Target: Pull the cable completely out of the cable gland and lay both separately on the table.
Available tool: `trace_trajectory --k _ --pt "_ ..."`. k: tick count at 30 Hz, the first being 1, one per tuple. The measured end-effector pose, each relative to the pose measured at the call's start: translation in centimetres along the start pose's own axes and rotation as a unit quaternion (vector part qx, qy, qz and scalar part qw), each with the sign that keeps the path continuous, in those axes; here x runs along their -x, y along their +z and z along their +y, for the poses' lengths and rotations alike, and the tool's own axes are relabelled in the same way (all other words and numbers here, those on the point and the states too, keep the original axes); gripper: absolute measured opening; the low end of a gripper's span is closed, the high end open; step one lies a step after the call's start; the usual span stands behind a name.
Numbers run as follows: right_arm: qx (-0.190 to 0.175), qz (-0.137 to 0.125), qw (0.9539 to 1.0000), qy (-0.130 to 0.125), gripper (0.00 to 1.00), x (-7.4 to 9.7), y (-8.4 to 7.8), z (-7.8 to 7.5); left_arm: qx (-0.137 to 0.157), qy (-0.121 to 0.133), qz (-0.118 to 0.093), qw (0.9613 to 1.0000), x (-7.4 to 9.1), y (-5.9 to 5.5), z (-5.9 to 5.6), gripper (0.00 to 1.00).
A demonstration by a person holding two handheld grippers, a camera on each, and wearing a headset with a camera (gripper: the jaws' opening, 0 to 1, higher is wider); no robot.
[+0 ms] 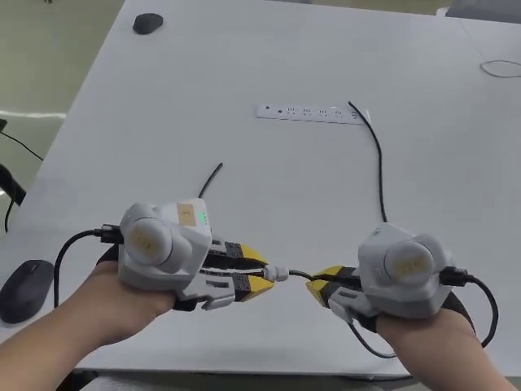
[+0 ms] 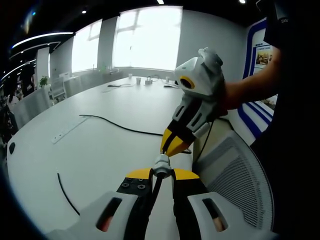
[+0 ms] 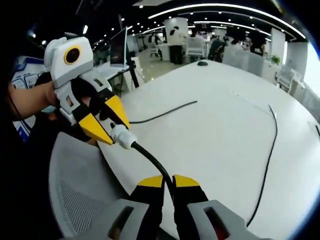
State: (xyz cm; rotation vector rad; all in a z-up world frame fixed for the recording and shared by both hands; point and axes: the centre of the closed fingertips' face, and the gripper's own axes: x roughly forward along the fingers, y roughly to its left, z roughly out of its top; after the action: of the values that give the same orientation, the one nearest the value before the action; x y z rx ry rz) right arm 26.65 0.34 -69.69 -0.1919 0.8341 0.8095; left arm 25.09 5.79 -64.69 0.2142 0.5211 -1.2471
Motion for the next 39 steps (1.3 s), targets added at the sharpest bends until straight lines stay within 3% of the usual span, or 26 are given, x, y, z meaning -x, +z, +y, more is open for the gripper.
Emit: trace_trajectory --k 6,14,18,20,24,26,28,30,32,34,39 --pt "-0.047 0.001 0.9989 -0.007 0.01 0.0 -1.1 -1.0 0.003 0.0 -0.004 1.0 0.0 0.1 -0.2 0.14" --pt "-0.129 0.002 0.9915 -0.019 0.01 -0.5 -3.3 -2.5 -0.001 0.0 -0.005 1.0 0.0 0.1 -0.6 0.14" --pt "-0.178 0.004 0.984 -0.009 0.01 -1.1 -4.3 -2.5 0.0 -0.001 -0.003 1.0 -0.1 -0.2 -0.8 0.14" --pt "-0.212 0.002 0.9773 0.003 0.01 -1.3 -4.4 -2.2 0.002 -0.004 -0.001 1.0 -0.1 -0.3 -1.0 0.14" --pt "-0.222 0.009 0.975 -0.002 0.01 -1.8 -5.1 -2.7 0.0 -0.006 -0.001 1.0 -0.2 -0.3 -1.3 0.14" --pt "-0.248 0.009 0.9687 0.001 0.01 -1.8 -5.3 -2.7 0.001 -0.004 -0.001 1.0 -0.1 -0.3 -1.2 0.14" --pt "-0.255 0.009 0.9668 0.002 0.01 -1.8 -5.4 -2.9 0.002 -0.004 -0.002 1.0 -0.1 -0.3 -1.2 0.14" --pt "-0.282 0.014 0.9593 0.003 0.01 -1.9 -5.9 -3.1 0.003 -0.003 -0.003 1.0 0.0 -0.3 -1.1 0.15" --pt "-0.292 0.013 0.9564 0.006 0.01 -2.0 -6.1 -3.2 0.006 -0.002 -0.005 1.0 0.1 -0.3 -1.1 0.15" --pt "-0.29 0.015 0.9568 0.007 0.01 -2.0 -6.1 -3.0 0.005 -0.003 -0.001 1.0 0.0 -0.5 -1.1 0.15" --pt "-0.261 0.011 0.9651 0.011 0.01 -1.8 -6.0 -2.6 0.008 -0.004 -0.001 1.0 0.0 -0.6 -0.9 0.15"
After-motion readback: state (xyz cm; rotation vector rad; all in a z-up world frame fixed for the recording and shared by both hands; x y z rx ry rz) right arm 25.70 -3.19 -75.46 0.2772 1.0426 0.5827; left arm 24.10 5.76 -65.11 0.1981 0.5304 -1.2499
